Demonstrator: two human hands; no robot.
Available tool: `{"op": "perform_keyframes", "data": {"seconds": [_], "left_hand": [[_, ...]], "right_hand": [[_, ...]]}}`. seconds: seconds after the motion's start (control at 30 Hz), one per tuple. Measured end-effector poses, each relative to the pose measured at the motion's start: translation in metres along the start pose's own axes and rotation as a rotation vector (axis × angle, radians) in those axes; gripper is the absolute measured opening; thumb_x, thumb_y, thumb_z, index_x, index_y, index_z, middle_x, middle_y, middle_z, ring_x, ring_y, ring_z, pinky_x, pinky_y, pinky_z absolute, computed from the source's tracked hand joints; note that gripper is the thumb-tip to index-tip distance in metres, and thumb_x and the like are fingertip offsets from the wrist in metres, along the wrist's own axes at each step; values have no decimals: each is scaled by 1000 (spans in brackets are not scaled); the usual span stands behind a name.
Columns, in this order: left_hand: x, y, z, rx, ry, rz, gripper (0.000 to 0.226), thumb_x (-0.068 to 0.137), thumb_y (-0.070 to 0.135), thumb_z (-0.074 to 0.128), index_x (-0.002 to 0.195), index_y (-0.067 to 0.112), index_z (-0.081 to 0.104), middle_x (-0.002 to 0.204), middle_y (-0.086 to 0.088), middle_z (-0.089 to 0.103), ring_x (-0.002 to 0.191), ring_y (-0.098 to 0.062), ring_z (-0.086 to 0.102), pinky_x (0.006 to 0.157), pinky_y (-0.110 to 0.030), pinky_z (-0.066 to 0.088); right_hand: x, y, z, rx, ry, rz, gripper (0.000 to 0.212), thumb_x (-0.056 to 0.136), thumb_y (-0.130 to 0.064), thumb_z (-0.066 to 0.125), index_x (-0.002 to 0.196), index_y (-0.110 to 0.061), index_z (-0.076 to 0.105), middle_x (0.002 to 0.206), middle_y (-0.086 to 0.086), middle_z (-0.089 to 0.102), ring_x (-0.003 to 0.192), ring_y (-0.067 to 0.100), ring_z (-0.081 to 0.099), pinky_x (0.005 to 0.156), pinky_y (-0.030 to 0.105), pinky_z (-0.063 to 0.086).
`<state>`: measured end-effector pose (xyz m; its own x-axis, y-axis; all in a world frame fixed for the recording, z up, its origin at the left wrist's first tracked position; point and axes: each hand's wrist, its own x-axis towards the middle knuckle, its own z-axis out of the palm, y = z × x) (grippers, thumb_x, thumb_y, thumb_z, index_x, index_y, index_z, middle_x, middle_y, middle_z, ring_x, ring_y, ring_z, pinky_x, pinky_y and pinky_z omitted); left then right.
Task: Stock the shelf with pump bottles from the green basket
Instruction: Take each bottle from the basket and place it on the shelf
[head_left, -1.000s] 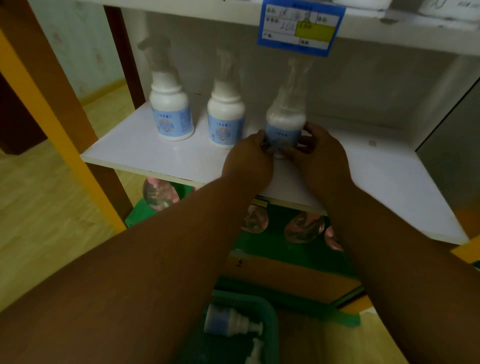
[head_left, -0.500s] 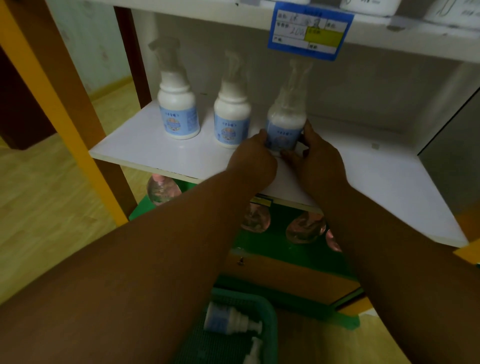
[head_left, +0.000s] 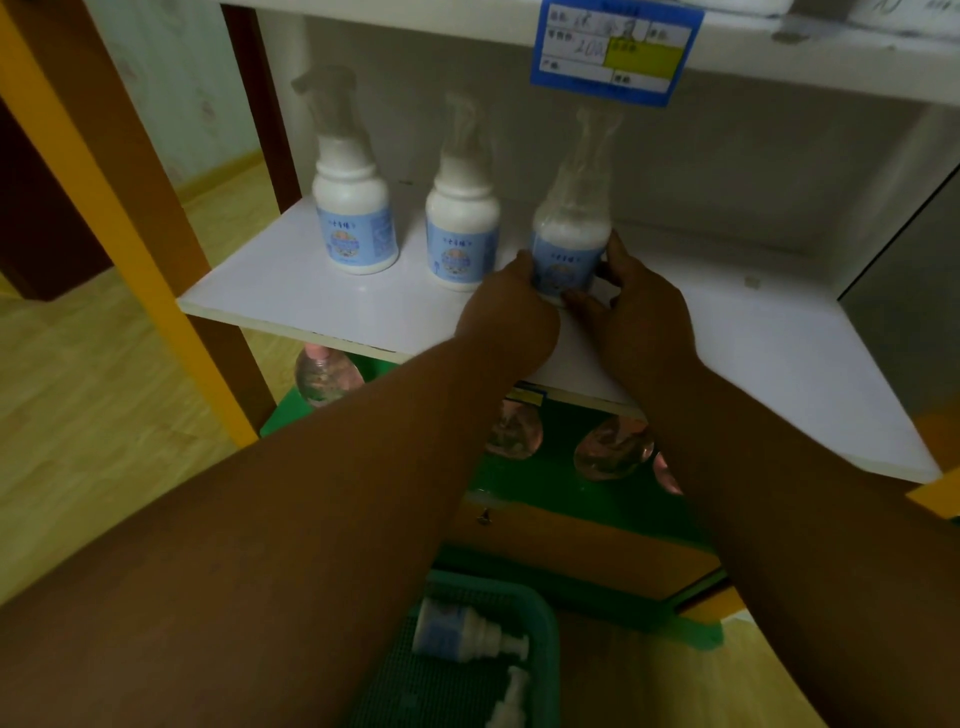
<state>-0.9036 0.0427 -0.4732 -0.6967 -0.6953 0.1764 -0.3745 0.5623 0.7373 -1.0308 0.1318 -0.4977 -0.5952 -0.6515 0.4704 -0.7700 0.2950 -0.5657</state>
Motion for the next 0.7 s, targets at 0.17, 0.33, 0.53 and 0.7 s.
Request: {"op": "perform_keyframes", "data": {"seconds": [0.17, 0.33, 0.53, 0.7], "left_hand": [[-1, -1, 1, -19, 0, 3, 44, 90, 6, 47, 134, 7, 48, 129, -14, 57, 117, -29, 55, 100, -36, 45], [-15, 2, -20, -77, -58, -48, 52, 94, 11, 46, 146, 11, 37, 143, -11, 49, 132, -27, 45, 104, -28, 38], [-122, -47, -68, -171, 19, 390, 57, 91, 22, 49, 147, 24, 41, 140, 6, 52, 122, -4, 54, 99, -15, 44], [-205, -155, -32, -24, -123, 2, 61, 90, 28, 59, 148, 27, 40, 144, 2, 50, 128, -9, 50, 104, -26, 44]], "right_hand": [[0, -1, 0, 3, -4, -7, 77, 86, -48, 67, 153, -31, 32, 134, -4, 62, 111, 17, 64, 85, 21, 46], [-12, -21, -15, 59, 98, 105, 68, 91, -46, 59, 150, -19, 38, 141, 1, 55, 120, 20, 58, 92, 27, 46], [-103, -66, -29, 235, 431, -300, 25, 91, -14, 57, 115, -11, 61, 100, 10, 67, 89, 23, 64, 77, 35, 53], [-169, -94, 11, 222, -137, -575, 18, 91, -20, 58, 103, -10, 68, 85, 5, 63, 78, 21, 59, 76, 34, 47]]}}
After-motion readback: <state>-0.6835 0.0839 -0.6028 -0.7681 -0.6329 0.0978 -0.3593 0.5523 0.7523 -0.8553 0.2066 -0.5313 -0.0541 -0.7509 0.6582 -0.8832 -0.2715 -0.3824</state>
